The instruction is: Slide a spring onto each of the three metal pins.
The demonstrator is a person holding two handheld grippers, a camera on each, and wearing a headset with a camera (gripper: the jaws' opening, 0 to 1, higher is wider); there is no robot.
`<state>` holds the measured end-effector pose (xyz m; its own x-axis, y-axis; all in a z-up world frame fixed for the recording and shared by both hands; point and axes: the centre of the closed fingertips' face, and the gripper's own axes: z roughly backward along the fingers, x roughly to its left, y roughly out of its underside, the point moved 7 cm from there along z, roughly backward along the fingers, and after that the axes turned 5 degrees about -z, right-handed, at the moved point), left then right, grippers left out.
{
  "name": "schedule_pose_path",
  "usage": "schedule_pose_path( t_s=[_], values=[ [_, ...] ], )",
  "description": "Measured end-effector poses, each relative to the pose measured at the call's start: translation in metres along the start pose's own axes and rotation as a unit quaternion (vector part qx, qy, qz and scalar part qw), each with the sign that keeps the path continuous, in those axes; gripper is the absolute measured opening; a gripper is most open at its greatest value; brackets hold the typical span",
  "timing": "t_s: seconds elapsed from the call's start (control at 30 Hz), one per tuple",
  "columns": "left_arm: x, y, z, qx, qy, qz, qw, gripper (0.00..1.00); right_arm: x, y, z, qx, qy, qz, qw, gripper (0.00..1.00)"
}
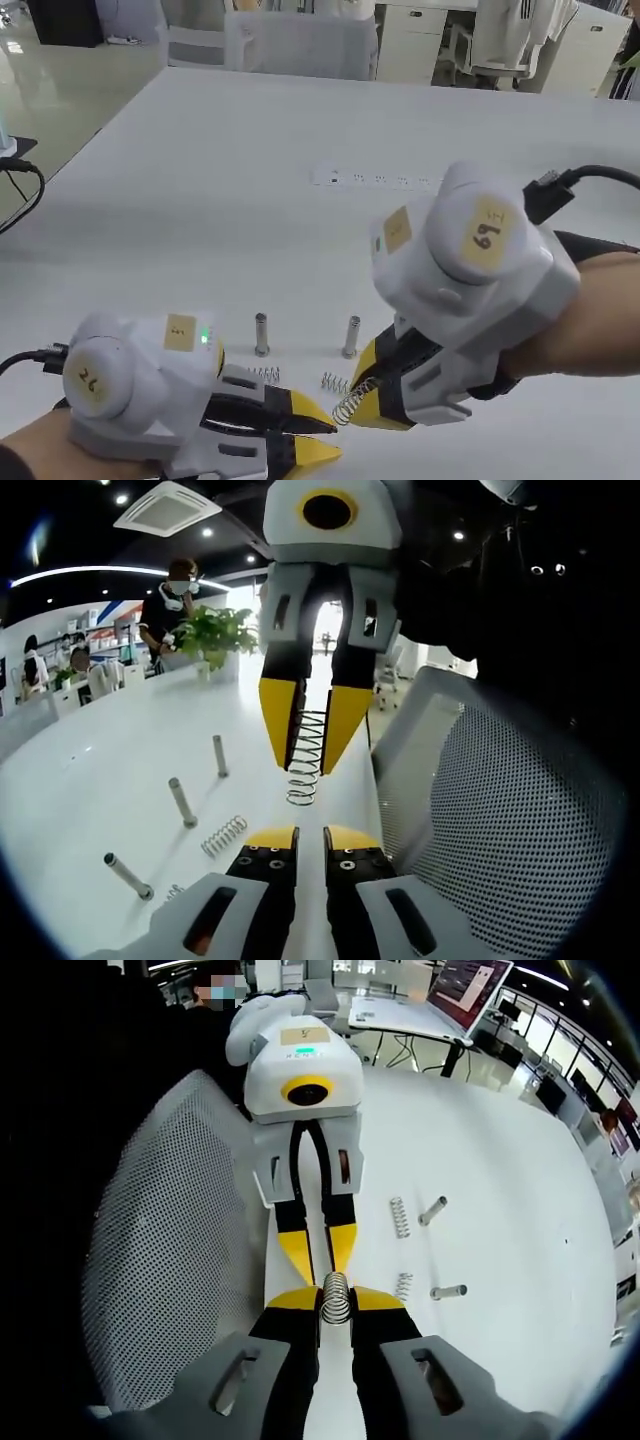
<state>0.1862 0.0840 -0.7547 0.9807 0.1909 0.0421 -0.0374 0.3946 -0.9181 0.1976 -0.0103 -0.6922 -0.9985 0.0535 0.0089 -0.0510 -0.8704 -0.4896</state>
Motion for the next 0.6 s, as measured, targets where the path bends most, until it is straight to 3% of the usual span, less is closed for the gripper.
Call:
schedule_pose_path(
  t_s=[0.23,0.6],
  values=[
    [0.004,0.004,0.004,0.000,-0.014,0.012,0.9998,0.08,-0.005,0.008,0.003,0.009,0.009,-0.006,0.9999,0.09],
    [0.011,0.011,0.014,-0.004,-0.052,0.038,0.9979,0.25,-0.013,0.018,0.010,0.015,0.022,-0.015,0.9995,0.09]
  ],
)
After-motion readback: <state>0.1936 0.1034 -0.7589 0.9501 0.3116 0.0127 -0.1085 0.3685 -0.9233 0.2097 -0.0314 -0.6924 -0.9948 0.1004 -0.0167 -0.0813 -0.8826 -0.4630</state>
